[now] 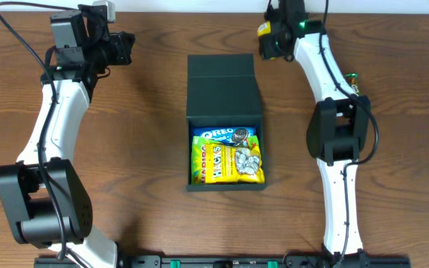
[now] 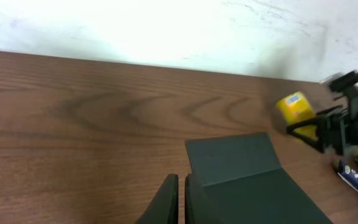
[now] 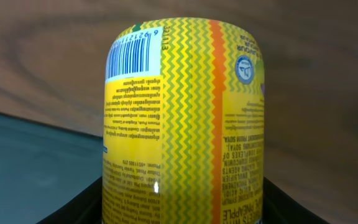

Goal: Pack container
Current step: 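Carry the yellow can to the box and place it inside, then move right gripper right toward the blue candy bar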

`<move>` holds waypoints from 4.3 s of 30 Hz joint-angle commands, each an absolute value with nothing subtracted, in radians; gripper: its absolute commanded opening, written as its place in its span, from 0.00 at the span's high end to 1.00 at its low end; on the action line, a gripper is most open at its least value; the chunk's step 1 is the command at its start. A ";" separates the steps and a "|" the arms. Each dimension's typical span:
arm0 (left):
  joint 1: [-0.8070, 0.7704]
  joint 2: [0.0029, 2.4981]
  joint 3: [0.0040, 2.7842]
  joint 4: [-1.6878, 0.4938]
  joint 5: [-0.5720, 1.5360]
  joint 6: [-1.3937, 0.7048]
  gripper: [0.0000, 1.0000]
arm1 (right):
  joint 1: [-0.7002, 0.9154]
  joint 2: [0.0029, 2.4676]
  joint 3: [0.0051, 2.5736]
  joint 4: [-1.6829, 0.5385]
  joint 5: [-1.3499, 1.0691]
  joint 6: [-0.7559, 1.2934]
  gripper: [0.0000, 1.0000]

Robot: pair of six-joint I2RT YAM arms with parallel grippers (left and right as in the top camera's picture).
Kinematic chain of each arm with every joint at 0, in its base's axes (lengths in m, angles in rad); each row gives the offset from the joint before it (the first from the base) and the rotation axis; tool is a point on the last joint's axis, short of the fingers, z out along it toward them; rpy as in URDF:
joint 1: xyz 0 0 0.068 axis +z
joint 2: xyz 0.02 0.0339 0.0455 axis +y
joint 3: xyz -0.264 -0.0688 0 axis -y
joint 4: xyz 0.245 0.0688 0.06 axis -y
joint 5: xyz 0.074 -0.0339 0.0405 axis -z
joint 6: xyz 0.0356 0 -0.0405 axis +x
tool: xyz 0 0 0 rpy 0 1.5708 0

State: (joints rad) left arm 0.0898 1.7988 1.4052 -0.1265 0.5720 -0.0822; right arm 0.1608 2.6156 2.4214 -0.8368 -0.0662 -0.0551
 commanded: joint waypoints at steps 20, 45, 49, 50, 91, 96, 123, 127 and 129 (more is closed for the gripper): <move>0.091 1.786 1.428 -0.262 0.569 -0.074 0.95 | 0.251 2.052 2.251 -1.296 -0.049 -0.042 0.65; 0.032 1.785 1.428 -0.736 0.671 0.023 0.94 | 0.755 1.645 1.269 -0.816 -0.107 0.555 0.70; 0.032 1.785 1.428 -0.735 0.670 0.024 0.94 | 0.780 1.671 1.218 -0.723 -0.104 0.675 0.70; 0.032 1.785 1.428 -0.733 0.670 0.024 0.94 | 0.784 1.683 1.215 -0.711 -0.104 0.690 0.70; 0.032 1.785 1.428 -0.702 0.670 0.031 0.94 | 0.293 1.331 1.264 -0.820 0.240 0.180 0.01; 0.032 1.785 1.428 -0.687 0.669 0.060 0.94 | 0.141 1.415 1.262 -0.795 0.240 0.041 0.01; 0.032 1.785 1.428 -0.437 0.670 0.191 0.94 | -0.180 1.815 1.264 -0.319 0.093 0.120 0.13; 0.032 1.785 1.428 -0.392 0.670 0.191 0.93 | -0.198 1.921 1.301 -0.323 0.063 0.127 0.14; 0.032 1.785 1.428 -0.377 0.670 0.191 0.93 | -0.210 1.967 1.328 -0.341 0.063 0.127 0.15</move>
State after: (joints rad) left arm 0.0334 1.7988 1.4067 -0.3885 0.6586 0.1806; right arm -0.1841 1.9163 1.2835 -0.3298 0.0875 0.1112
